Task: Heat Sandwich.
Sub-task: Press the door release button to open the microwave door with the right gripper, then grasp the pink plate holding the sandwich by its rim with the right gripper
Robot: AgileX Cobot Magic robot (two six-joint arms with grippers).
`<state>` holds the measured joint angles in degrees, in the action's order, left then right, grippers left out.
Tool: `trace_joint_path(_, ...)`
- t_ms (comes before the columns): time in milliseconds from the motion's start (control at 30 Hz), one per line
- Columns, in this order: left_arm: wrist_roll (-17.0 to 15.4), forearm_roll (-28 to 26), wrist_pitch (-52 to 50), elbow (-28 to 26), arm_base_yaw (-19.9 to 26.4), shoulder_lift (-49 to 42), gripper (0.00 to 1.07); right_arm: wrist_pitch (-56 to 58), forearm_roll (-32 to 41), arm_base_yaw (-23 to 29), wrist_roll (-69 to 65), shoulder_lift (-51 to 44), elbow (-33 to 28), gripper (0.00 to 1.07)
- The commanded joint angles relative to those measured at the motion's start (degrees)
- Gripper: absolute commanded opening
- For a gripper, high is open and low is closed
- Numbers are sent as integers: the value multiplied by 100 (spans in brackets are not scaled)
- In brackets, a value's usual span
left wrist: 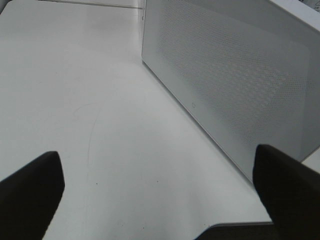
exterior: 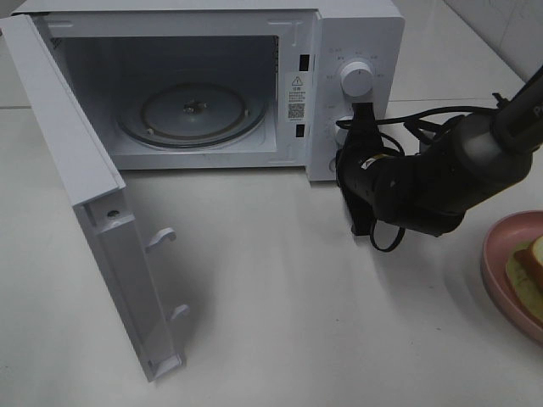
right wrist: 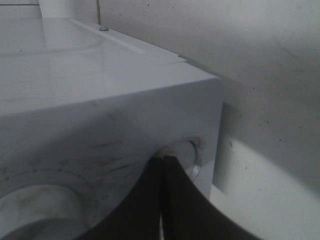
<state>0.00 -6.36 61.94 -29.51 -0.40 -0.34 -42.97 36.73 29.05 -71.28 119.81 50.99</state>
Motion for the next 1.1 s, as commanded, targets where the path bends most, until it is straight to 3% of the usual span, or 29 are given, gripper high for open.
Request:
trace_joint_path(33,0,-23,-86,6,17,-97,97,-63,23,-17,281,-355,-166,0)
trace_joint_path(467,0,-23,-86,6,17,-97,97,985,-235,-17,659,-1060,-722,0)
trace_joint_path(600,0,-23,-86,6,17,-97,97,1530,-676,-34,951,-1375,-762,0)
trace_joint_path(867,0,-23,-86,6,17,-97,97,3277,-3031,-172,1306,-2097,-751,0)
trace_joint_path(1100,0,-23,-86,6,17,-97,97,4400,-3363,-172,2693,-2527,-751,1)
